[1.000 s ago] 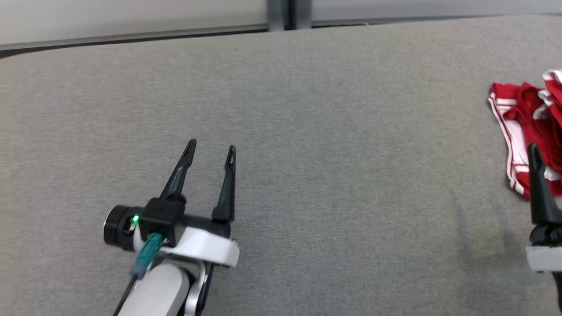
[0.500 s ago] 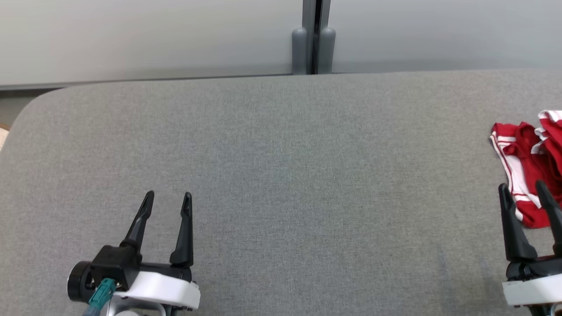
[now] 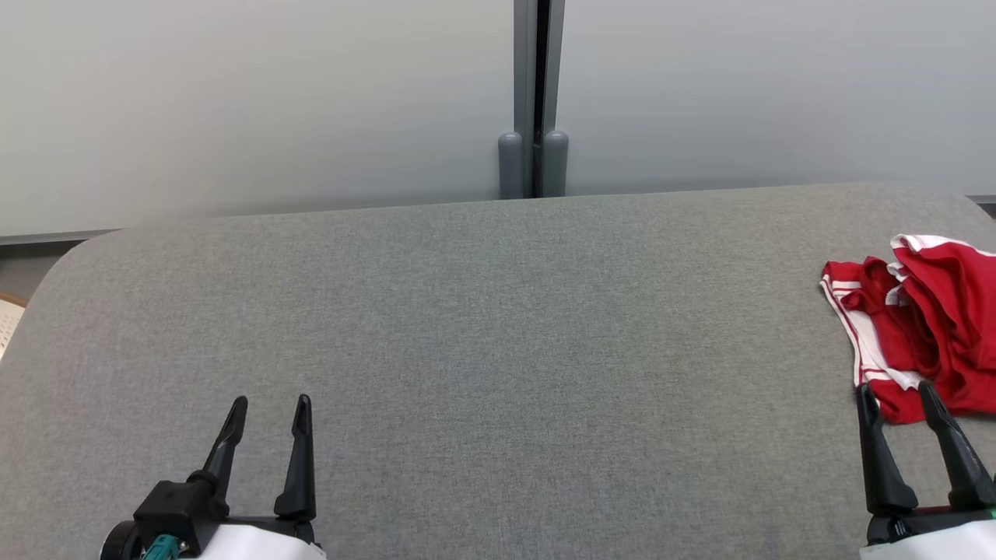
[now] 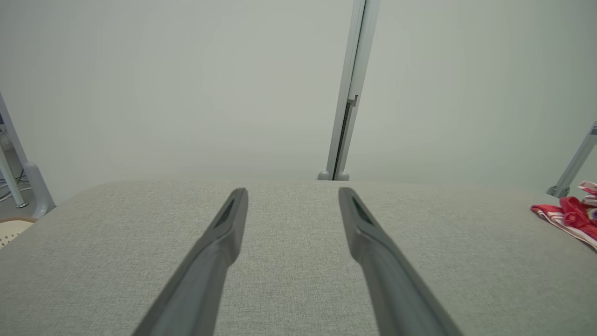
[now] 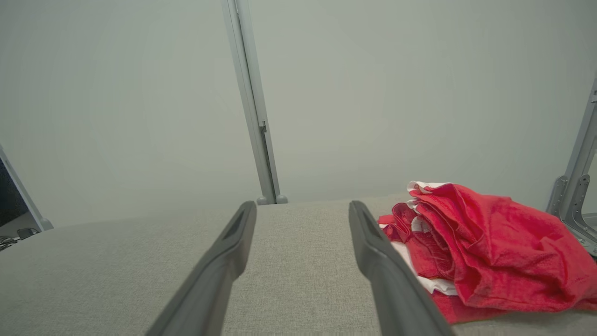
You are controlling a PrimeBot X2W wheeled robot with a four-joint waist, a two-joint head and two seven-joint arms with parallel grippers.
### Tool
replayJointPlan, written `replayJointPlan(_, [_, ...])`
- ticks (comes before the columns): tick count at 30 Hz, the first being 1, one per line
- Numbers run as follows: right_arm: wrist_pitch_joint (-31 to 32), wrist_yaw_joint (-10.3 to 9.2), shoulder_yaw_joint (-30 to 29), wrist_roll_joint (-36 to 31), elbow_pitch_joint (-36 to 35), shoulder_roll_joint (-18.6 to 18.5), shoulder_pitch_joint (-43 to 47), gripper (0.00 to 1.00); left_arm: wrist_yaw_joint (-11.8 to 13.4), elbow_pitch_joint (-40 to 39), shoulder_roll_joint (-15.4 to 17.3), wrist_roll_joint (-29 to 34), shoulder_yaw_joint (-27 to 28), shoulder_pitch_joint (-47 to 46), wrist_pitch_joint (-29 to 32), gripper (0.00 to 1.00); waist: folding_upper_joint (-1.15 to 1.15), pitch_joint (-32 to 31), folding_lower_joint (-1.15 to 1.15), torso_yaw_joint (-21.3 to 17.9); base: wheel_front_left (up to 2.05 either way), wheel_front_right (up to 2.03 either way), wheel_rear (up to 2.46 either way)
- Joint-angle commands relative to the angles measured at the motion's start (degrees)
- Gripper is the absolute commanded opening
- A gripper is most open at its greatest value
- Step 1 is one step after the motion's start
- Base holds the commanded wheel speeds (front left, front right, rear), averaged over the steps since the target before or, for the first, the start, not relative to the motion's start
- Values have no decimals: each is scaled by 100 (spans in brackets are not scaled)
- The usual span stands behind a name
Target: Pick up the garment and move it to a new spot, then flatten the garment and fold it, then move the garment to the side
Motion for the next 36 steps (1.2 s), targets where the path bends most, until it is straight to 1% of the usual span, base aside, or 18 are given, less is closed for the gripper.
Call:
replayJointPlan(1, [27,0,-13,-38,18,29,54,100,-45,14,-22,56,54,83,-24,100,0,-32,0,-6,0,0,0])
replayJointPlan(7, [156,0,49,-175,29,100,140,100,-51,88,-65,215,209,171,-24,100,0,-123,0,12,0,0,0])
replayJointPlan(12, [252,-1,22,-243,-10,138,188,100,-128,147,-51,309,310,182,-24,100,0,-182,0,40,0,0,0])
replayJointPlan(19, [349,0,-21,-286,-55,155,260,100,-144,195,-57,482,358,171,-24,100,0,-184,0,51,0,0,0])
replayJointPlan(27, [447,0,-53,-358,-139,106,300,100,-205,240,-154,665,407,153,-24,100,0,-173,0,52,0,0,0])
replayJointPlan(36, [500,-1,-66,-403,-195,169,298,100,-287,322,-194,763,512,113,-24,100,0,-224,0,73,0,0,0])
